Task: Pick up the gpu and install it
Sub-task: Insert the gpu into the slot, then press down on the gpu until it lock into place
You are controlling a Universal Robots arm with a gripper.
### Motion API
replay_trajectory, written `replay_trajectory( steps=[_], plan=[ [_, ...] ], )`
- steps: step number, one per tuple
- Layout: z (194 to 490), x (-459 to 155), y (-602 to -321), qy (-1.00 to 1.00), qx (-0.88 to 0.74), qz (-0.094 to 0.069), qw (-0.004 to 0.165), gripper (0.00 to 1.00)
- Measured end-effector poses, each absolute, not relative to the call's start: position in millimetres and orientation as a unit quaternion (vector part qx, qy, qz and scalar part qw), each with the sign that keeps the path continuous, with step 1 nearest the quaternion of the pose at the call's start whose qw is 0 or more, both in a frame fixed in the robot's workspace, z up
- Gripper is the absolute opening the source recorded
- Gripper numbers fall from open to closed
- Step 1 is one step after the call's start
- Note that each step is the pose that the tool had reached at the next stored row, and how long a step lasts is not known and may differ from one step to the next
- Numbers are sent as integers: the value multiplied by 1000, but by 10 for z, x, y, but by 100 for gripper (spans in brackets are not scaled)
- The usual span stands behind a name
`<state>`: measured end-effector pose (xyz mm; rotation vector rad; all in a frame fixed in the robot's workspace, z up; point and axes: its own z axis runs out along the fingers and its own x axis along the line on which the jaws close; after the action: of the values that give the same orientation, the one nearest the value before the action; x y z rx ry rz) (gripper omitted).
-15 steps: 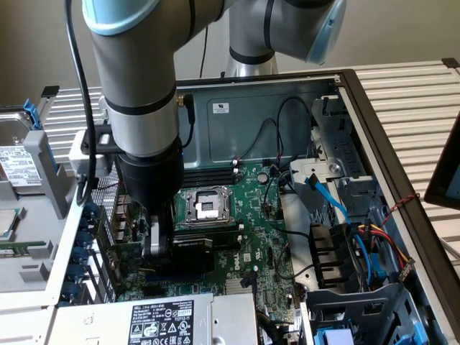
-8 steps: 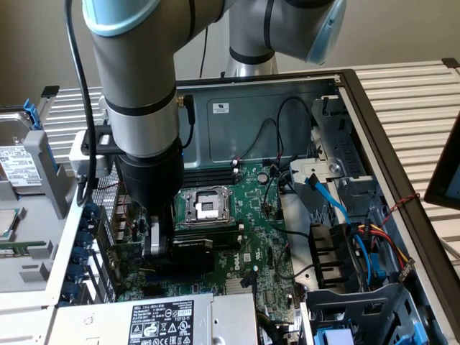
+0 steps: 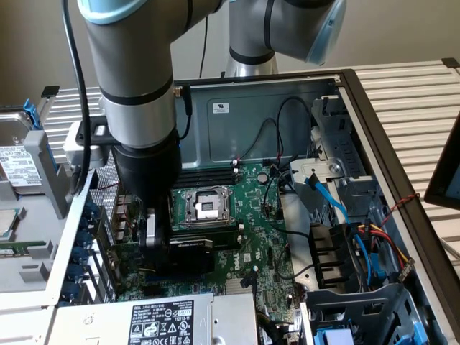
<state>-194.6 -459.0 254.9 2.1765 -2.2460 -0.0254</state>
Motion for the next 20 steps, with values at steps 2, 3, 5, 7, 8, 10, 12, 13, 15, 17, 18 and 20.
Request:
replay_trajectory(
  steps=[2,3,5,7,8,10,12,13,15,17,18,20],
  plan=[
    [2641,-1948,-4589,-718,696,-8,7,41],
    [2687,-1951,-4589,-718,696,-8,7,41],
    [2763,-1952,-4589,-718,696,-8,7,41],
    [2809,-1954,-4589,-718,696,-8,7,41],
    [2824,-1955,-4589,-718,696,-8,7,41],
    [2855,-1957,-4589,-718,696,-8,7,41],
    [2886,-1957,-4588,-718,696,-8,7,41],
    [2895,-1957,-4587,-718,696,-8,7,41],
    [2916,-1958,-4587,-718,696,-8,7,41],
    [2926,-1960,-4587,-718,696,-8,7,41],
    [2932,-1960,-4587,-718,696,-8,7,41],
    [2936,-1962,-4584,-718,696,-8,7,41]
  ],
)
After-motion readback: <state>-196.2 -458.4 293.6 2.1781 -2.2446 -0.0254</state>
